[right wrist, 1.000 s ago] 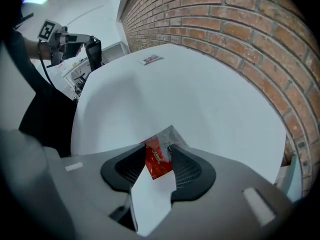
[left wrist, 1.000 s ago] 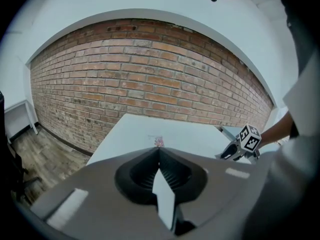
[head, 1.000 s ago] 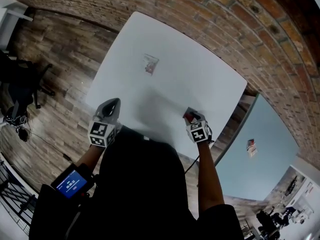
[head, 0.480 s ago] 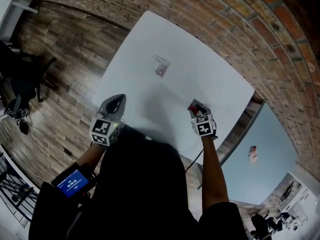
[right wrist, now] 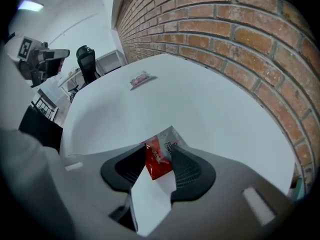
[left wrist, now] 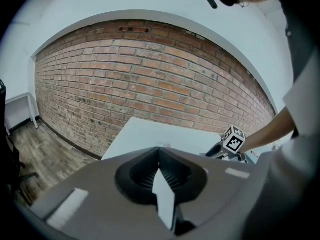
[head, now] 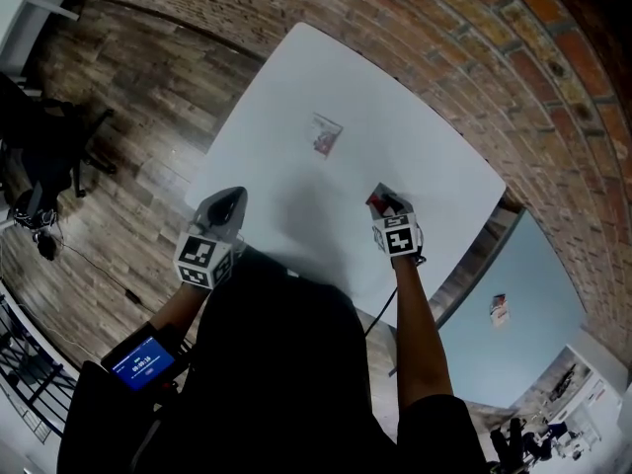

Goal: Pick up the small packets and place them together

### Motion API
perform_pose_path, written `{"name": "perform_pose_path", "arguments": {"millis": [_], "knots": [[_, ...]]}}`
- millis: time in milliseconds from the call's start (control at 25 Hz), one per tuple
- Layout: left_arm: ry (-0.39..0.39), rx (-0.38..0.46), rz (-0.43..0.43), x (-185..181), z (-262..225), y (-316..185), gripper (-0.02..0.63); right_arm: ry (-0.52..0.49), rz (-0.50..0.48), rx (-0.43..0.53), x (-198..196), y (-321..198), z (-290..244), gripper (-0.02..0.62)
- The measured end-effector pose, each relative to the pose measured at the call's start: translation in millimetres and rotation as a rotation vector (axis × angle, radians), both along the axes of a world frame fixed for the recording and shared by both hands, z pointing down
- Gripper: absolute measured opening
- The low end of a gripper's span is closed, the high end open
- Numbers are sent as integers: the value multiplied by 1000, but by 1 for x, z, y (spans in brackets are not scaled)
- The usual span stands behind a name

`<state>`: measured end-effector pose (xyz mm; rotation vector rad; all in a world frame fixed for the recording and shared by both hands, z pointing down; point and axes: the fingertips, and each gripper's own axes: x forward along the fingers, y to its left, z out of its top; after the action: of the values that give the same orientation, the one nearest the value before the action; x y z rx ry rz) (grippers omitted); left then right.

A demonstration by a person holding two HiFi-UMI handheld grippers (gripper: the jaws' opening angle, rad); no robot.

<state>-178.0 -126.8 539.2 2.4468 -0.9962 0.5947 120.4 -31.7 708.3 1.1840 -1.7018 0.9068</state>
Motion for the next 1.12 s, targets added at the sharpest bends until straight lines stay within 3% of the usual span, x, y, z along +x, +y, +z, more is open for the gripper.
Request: {"name": "perform_pose_path", "arguments": {"millis": [880,960,1120], "knots": [[27,-2,-3,-13,-3,3,0,36,-95,23,-18,-10,-6,164],[22,3,-3,-16,-3,4,0,55,-108,46,-18,-11,-16,207],[29,14,7,-17,-5,-3,0,57,-54,175,-21,-17,-62,212]]}}
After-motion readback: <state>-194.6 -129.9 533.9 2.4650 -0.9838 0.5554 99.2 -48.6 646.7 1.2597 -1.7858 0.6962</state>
